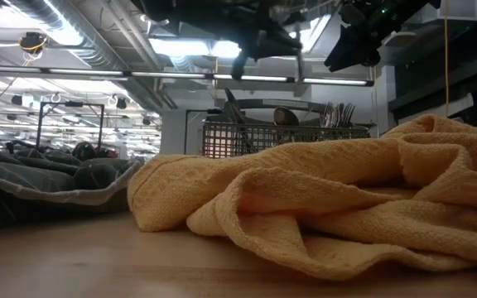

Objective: Sort silverware
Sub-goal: Put the silver knife into the gray utensil holder

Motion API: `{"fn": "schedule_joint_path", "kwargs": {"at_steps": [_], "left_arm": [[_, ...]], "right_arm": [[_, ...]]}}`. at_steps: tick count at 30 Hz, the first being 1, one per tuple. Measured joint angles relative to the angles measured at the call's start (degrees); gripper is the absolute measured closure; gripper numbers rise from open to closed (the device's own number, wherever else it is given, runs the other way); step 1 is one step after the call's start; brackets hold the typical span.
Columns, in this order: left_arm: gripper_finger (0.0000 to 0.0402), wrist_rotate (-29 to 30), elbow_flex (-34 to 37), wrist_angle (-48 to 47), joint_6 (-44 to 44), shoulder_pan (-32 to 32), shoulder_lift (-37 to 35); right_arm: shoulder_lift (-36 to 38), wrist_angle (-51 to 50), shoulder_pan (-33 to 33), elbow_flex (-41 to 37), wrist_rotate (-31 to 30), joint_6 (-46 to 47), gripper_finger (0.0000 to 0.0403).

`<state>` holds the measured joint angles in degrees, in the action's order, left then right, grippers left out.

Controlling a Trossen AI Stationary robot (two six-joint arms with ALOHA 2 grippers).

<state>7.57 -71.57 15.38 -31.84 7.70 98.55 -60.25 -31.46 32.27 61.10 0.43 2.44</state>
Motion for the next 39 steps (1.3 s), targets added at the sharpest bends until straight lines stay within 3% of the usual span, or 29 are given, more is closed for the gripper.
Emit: {"fn": "schedule_joint_path", "kwargs": {"at_steps": [4,11,20,39], "left_arm": [[0.0377,4.17,0.00,-0.12,8.37,3.22,-1.13],[0.0377,6.56,0.00,-4.18,20.02,8.57,-1.01],[0.0377,7.29,0.02,-5.75,32.88,9.52,0.57],[0.0372,7.39,-0.16,-6.40,42.25,6.50,7.86]], "right_arm": [[0.00,0.01,0.00,0.00,0.07,0.00,0.0254],[0.00,-0.01,0.01,0.00,0.13,0.02,0.0254],[0.00,-0.03,0.01,0.00,-1.14,0.02,0.0254],[0.00,0.04,0.02,0.00,-3.30,0.04,0.0254]]}}
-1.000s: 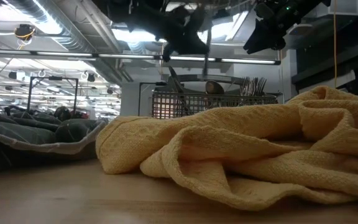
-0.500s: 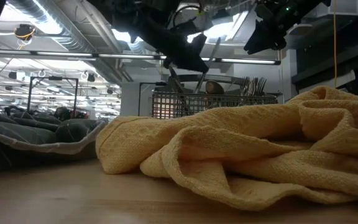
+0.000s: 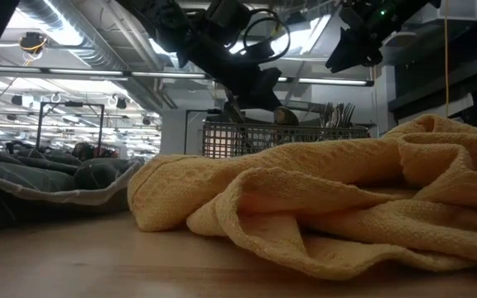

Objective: Sort silverware
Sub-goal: Put the silver knife into the gray utensil holder

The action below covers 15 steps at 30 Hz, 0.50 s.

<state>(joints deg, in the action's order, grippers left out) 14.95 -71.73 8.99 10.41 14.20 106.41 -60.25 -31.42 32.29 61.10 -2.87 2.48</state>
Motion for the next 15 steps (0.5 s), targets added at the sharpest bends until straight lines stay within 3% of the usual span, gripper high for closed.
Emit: {"fn": "schedule_joint_path", "kwargs": {"at_steps": [10,15], "left_arm": [[0.0290,-0.40,0.29,-3.70,0.92,-1.96,0.36],[0.0270,-0.14,0.27,-3.77,0.06,-3.10,-0.83]], "right_arm": [[0.00,-0.04,0.00,0.00,-0.11,-0.02,0.0254],[0.00,-0.06,0.00,0.00,-0.11,0.00,0.0254]]}}
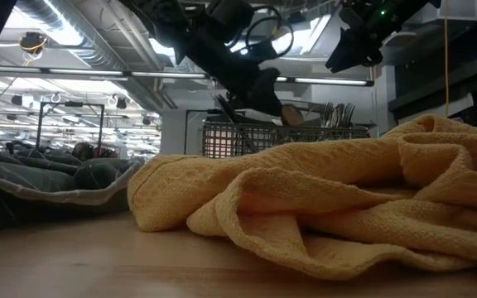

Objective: Sort silverware
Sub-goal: Put the silver knife into the gray utensil holder, then adjust the gray utensil holder

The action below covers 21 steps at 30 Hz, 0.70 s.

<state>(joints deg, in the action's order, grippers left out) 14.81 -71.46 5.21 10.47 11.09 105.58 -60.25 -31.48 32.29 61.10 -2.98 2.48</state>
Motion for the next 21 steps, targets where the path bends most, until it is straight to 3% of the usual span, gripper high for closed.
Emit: {"fn": "schedule_joint_path", "kwargs": {"at_steps": [10,13,16,21], "left_arm": [[0.0274,-0.16,-0.09,-0.31,-3.37,0.16,-5.88],[0.0274,0.01,-0.09,-0.40,-4.59,0.26,-7.66],[0.0274,-0.04,-0.09,-0.47,-6.85,0.07,-9.26],[0.0274,-1.29,-0.12,-5.69,-11.97,-0.91,-12.07]], "right_arm": [[0.00,0.06,-0.02,0.00,1.47,-0.02,0.0254],[0.00,0.06,-0.02,0.00,4.66,0.02,0.0254],[0.00,-0.08,-0.07,0.00,12.15,0.12,0.0254],[0.00,-2.66,-0.43,0.00,30.99,0.24,0.0254]]}}
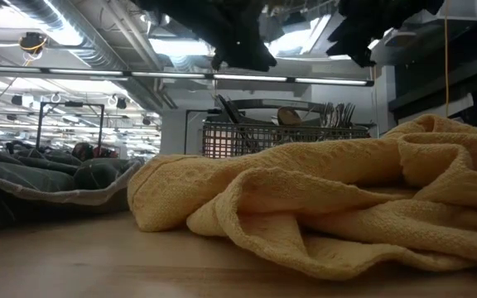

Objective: Sort silverware
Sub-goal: Adjust the gray utensil holder

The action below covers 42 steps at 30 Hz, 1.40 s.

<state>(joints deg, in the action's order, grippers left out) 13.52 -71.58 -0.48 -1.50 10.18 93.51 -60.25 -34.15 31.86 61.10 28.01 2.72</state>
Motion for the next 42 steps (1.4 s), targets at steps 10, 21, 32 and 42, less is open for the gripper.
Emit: {"fn": "schedule_joint_path", "kwargs": {"at_steps": [10,21,32,42], "left_arm": [[0.0274,-15.46,-0.02,-18.69,-13.43,-1.81,-1.28],[0.0274,-10.88,0.07,-18.99,-9.99,-5.69,7.84],[0.0274,1.39,-0.15,-15.75,-8.06,-5.69,13.53],[0.0274,7.01,0.14,-14.23,-4.06,-4.38,13.86]], "right_arm": [[-1.67,-3.01,-9.15,-7.35,-2.32,-1.97,0.0254],[-9.48,0.44,-12.01,-15.29,-16.55,-7.43,0.0254],[-16.72,4.36,-11.96,-17.09,-28.35,-7.76,0.0254],[-16.96,6.09,-11.96,-17.08,-33.88,-10.71,0.0254]]}}
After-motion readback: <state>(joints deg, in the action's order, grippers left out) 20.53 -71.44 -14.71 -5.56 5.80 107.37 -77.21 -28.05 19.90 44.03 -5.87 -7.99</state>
